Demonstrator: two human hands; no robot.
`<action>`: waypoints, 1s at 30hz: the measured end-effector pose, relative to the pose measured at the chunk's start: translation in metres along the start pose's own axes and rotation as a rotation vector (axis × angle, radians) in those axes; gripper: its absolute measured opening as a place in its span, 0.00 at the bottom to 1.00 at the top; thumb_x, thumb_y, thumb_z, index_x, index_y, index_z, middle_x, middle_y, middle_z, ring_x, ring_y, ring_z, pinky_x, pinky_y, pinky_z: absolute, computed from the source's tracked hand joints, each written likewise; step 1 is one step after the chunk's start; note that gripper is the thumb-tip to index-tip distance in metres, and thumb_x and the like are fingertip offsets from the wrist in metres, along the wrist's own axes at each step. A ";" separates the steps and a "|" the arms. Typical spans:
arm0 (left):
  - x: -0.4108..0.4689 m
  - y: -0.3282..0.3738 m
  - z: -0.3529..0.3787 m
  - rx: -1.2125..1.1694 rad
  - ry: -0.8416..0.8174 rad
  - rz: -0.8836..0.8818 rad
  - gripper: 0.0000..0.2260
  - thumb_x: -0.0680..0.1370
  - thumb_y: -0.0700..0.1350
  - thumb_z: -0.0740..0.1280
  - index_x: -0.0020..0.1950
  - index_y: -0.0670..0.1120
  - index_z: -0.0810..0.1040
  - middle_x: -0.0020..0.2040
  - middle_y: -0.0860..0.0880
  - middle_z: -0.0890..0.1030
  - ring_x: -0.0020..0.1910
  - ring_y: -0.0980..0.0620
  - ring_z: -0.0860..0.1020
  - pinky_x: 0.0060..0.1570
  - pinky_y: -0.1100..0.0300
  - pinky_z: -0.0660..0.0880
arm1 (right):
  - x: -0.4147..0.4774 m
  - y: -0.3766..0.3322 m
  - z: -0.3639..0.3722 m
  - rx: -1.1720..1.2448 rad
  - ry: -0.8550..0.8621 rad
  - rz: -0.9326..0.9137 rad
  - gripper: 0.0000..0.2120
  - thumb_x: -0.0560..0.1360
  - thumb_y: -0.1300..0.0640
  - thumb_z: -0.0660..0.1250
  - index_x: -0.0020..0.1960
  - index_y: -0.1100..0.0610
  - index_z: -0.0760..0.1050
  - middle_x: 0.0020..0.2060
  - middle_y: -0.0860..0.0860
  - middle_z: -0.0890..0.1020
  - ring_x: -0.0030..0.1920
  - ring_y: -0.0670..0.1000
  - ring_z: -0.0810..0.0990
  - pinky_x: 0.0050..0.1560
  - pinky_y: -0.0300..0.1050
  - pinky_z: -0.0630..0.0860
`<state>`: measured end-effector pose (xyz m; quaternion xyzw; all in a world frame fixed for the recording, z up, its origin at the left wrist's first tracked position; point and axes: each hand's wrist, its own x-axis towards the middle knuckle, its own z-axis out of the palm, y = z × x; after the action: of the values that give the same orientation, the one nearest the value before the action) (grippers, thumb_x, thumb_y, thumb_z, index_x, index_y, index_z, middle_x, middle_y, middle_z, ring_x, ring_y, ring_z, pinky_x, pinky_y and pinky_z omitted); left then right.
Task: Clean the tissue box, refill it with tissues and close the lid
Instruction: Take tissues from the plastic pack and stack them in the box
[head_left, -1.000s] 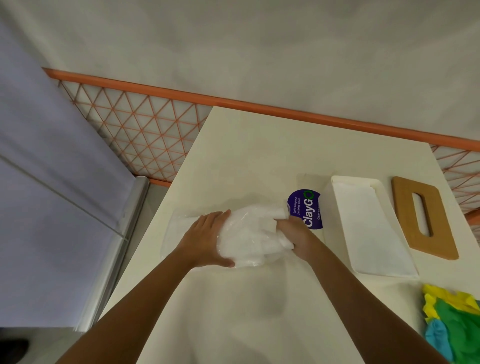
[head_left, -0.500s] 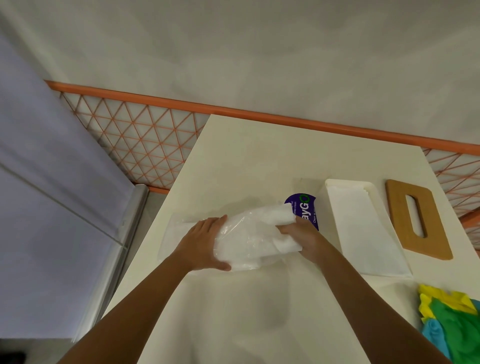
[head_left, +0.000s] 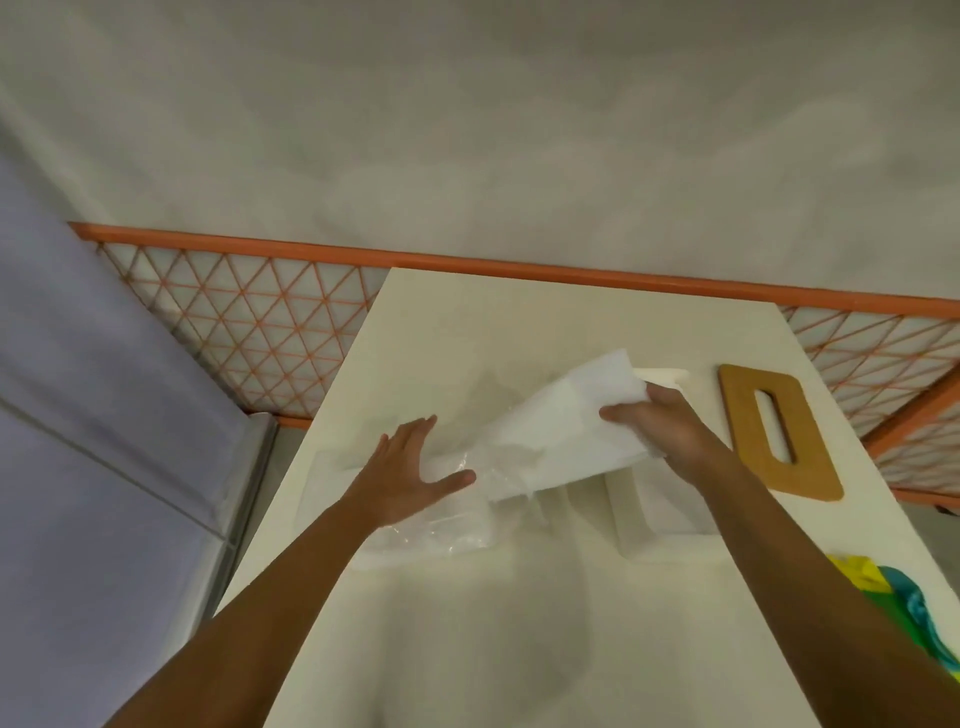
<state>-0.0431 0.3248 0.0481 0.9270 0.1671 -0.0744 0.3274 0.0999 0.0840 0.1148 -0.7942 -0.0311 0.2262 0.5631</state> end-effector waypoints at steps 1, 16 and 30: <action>0.002 0.011 -0.002 -0.082 0.023 -0.009 0.49 0.63 0.76 0.56 0.76 0.51 0.51 0.76 0.52 0.54 0.76 0.45 0.53 0.74 0.47 0.53 | -0.002 -0.005 -0.007 0.007 0.010 -0.015 0.14 0.71 0.62 0.69 0.57 0.57 0.76 0.51 0.53 0.80 0.51 0.53 0.77 0.52 0.45 0.72; 0.053 0.135 0.006 -0.923 -0.091 -0.171 0.20 0.78 0.52 0.62 0.68 0.47 0.68 0.59 0.50 0.75 0.54 0.53 0.75 0.56 0.59 0.73 | -0.040 -0.033 -0.067 0.395 0.159 -0.089 0.09 0.71 0.64 0.68 0.51 0.57 0.76 0.46 0.53 0.82 0.46 0.53 0.81 0.44 0.46 0.77; 0.114 0.178 -0.006 -0.543 -0.029 0.040 0.20 0.76 0.35 0.63 0.67 0.47 0.69 0.59 0.45 0.74 0.54 0.48 0.72 0.53 0.57 0.71 | -0.020 0.042 -0.092 0.522 0.290 0.078 0.15 0.71 0.65 0.68 0.57 0.59 0.74 0.53 0.56 0.80 0.50 0.55 0.79 0.42 0.47 0.76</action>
<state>0.1275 0.2283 0.1287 0.8073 0.1578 -0.0335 0.5677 0.1094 -0.0185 0.1076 -0.6471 0.1393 0.1323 0.7378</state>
